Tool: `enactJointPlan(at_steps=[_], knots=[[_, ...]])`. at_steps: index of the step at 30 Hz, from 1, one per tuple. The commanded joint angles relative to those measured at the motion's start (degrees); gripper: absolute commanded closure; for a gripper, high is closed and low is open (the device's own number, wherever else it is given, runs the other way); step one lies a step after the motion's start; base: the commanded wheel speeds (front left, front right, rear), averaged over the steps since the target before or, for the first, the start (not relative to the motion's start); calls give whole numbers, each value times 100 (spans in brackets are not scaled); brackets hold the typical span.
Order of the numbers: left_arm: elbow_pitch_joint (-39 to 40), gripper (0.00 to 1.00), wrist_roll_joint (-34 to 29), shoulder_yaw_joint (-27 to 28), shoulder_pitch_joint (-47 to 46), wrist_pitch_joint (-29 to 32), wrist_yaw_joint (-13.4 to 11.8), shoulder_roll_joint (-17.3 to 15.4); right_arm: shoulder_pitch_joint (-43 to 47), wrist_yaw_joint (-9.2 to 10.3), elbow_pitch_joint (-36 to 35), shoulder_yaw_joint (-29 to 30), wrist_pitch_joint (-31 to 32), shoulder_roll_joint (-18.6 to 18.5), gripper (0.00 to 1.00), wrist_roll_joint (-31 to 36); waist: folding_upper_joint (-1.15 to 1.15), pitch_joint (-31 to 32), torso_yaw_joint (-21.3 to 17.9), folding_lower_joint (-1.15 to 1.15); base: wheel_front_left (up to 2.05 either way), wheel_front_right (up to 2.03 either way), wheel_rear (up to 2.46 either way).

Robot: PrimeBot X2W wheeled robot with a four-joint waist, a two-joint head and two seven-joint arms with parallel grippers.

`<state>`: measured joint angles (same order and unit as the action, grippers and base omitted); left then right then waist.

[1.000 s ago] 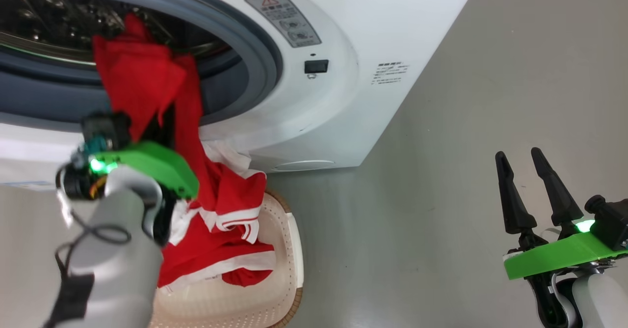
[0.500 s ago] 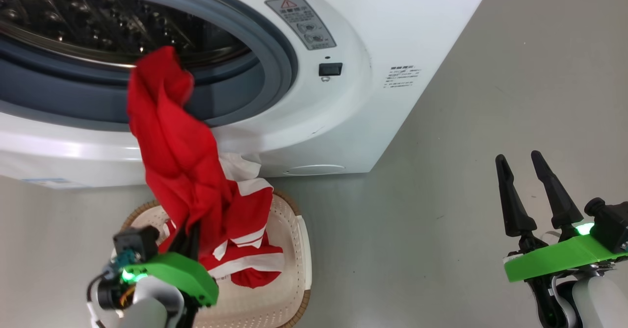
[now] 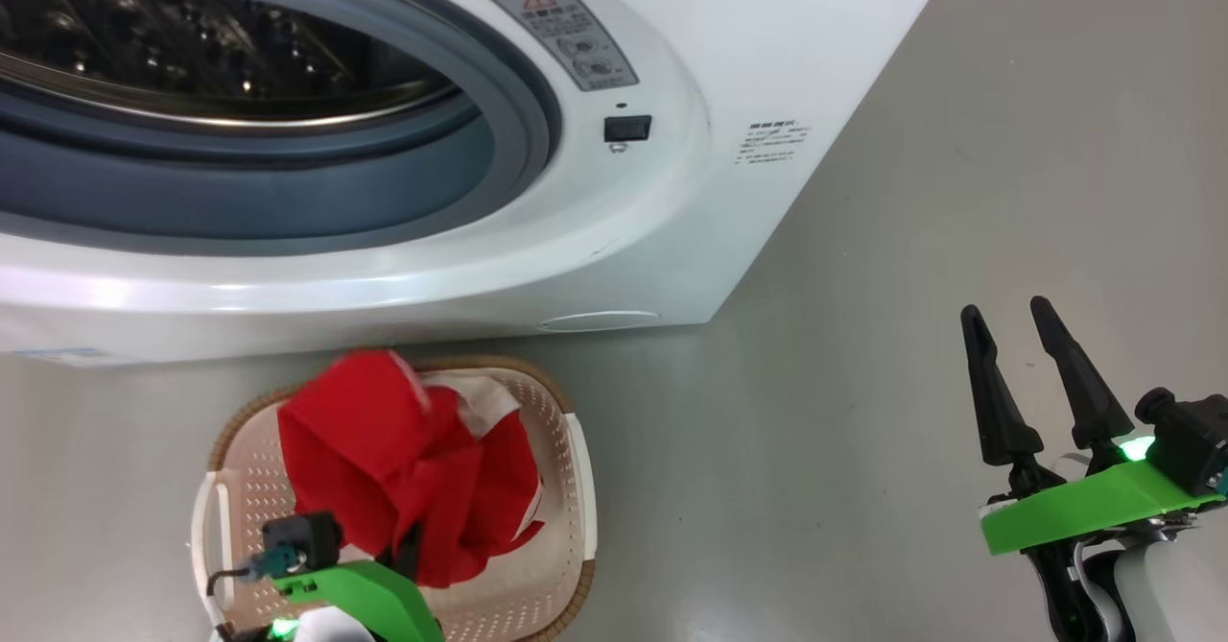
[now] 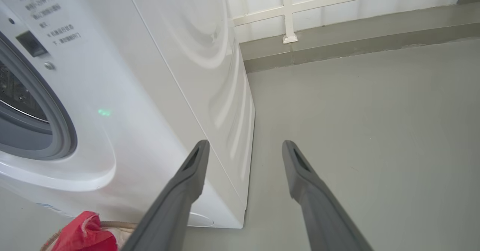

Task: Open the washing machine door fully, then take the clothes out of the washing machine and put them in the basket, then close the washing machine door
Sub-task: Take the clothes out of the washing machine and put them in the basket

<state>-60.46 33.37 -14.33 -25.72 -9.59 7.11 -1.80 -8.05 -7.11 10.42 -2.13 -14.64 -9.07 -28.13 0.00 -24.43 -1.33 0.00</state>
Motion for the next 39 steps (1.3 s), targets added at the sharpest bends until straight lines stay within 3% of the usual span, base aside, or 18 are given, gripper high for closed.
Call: enactJointPlan(at_steps=[1,10,11,14,15,27,39], knots=[[-32,100,58,71,27,-22,36,-110,12,-37,-126,-102,-36,-94,0,-13,0,-59,-35,0,0,0,0],[-531,100,332,-245,-453,-182,37,-109,-51,-37,-160,-87,-36,-126,0,-5,0,-229,-74,0,0,0,0],[-578,84,337,-271,-514,-233,37,-109,-56,-37,-160,-92,-36,-129,0,-5,0,-235,-82,0,0,0,0],[-673,9,392,-324,-642,-361,37,-109,-59,-37,-155,-92,-36,-141,0,-6,0,-239,-95,0,0,0,0],[-699,0,396,-349,-672,-396,37,-109,-58,-37,-152,-91,-36,-143,0,-7,0,-236,-96,0,0,0,0],[-619,0,474,-385,-707,-538,37,-238,-9,-37,-89,-83,-36,-133,0,17,0,0,-28,0,0,0,0],[1243,0,-610,600,27,-540,-194,-472,206,-37,38,-130,-36,-181,0,25,0,793,55,0,0,0,0]])
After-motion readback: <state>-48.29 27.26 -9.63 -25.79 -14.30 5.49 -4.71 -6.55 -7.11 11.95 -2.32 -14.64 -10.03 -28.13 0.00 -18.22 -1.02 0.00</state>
